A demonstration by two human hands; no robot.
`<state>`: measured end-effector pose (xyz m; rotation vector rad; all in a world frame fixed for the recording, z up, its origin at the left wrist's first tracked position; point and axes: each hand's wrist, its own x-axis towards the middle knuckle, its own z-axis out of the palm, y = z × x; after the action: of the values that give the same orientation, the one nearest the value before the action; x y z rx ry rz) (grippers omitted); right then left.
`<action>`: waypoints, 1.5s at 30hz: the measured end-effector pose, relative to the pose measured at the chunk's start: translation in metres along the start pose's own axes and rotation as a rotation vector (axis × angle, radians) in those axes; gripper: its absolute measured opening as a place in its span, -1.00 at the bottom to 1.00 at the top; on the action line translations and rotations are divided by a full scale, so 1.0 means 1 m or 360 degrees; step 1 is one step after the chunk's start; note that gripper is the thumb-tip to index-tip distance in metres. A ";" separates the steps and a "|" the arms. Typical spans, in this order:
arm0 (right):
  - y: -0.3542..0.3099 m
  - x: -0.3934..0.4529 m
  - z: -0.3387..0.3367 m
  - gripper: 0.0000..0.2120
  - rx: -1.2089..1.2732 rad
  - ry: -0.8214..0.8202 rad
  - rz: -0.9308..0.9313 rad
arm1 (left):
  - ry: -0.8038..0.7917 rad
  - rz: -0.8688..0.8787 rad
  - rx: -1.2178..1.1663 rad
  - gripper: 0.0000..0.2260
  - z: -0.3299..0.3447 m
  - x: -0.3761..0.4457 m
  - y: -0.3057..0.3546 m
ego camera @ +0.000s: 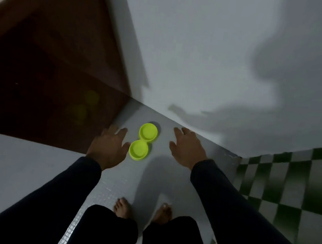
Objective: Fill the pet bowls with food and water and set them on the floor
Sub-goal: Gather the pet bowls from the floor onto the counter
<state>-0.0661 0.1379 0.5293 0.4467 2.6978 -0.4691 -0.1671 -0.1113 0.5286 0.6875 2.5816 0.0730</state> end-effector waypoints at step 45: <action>0.080 0.357 0.418 -0.37 0.0616 -0.0048 0.0226 | -0.0119 -0.0323 -0.0822 -0.39 0.457 0.250 -0.136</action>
<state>-0.2282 0.1392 -0.0022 0.7225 2.5223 -0.9524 -0.2153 -0.1396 -0.0065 0.2313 2.3932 0.6099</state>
